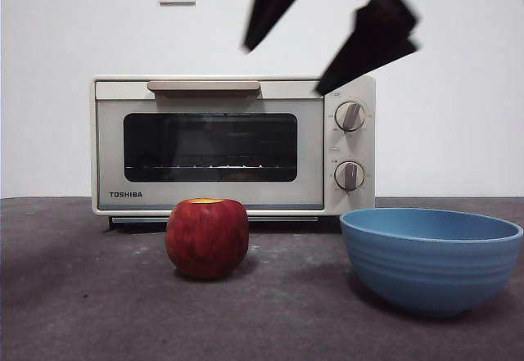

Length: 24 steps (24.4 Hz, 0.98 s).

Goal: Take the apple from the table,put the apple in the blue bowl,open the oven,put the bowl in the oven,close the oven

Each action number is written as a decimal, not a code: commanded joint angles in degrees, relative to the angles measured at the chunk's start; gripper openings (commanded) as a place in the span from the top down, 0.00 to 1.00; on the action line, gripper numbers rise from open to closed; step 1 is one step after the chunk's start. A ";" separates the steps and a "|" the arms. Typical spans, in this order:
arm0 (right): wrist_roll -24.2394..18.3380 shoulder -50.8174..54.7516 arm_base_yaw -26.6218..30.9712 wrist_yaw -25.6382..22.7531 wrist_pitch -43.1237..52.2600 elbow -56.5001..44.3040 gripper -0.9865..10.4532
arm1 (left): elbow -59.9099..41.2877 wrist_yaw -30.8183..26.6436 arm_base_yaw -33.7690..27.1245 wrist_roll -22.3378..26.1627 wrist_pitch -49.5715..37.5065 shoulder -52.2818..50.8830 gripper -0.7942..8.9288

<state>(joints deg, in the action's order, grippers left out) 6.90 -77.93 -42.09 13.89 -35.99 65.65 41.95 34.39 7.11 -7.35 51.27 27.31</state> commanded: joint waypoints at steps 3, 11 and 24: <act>0.13 -11.93 -3.15 -0.90 1.05 8.41 0.48 | 1.40 0.11 0.13 0.76 -0.26 0.31 0.91; 0.20 -24.35 -4.68 -4.87 5.03 13.22 0.48 | 1.40 0.11 0.13 0.72 -0.15 0.31 0.91; 0.70 -33.22 -4.83 -6.40 9.09 13.22 0.48 | 1.40 0.11 0.13 0.72 0.02 0.42 0.91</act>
<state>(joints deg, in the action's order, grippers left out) 6.94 -109.60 -46.15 7.66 -27.29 77.67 41.98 34.39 7.16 -7.35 51.53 27.38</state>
